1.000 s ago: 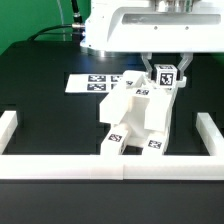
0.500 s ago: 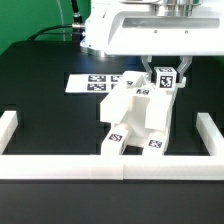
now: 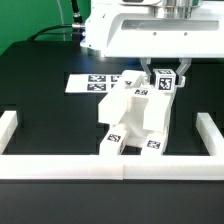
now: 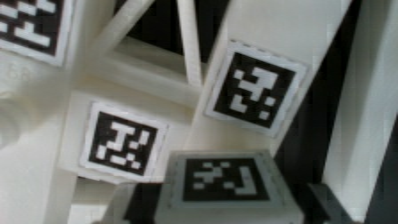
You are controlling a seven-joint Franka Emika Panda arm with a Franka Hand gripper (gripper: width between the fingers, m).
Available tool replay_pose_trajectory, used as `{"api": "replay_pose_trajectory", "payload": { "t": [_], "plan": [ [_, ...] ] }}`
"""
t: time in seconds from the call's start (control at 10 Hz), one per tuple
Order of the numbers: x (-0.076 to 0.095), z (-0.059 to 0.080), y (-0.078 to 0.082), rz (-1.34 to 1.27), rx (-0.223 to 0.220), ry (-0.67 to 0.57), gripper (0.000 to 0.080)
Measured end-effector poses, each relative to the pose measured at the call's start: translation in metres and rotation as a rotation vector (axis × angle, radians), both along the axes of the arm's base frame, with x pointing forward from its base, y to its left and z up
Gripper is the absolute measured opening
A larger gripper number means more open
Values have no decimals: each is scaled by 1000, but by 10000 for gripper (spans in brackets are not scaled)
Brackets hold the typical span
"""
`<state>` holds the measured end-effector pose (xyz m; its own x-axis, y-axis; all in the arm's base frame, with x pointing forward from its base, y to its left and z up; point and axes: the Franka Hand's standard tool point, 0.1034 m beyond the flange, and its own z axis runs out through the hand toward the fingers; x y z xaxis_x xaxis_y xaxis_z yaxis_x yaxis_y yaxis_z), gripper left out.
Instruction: Assemble chair
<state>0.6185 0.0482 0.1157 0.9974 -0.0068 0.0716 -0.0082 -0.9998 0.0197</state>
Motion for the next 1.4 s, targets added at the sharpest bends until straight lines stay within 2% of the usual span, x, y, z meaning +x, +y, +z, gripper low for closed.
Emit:
{"api": "replay_pose_trajectory", "payload": {
  "t": [1.2, 1.4],
  "plan": [
    [0, 0, 0, -34, 3, -1, 271],
    [0, 0, 1, -178, 14, -3, 271]
  ]
}}
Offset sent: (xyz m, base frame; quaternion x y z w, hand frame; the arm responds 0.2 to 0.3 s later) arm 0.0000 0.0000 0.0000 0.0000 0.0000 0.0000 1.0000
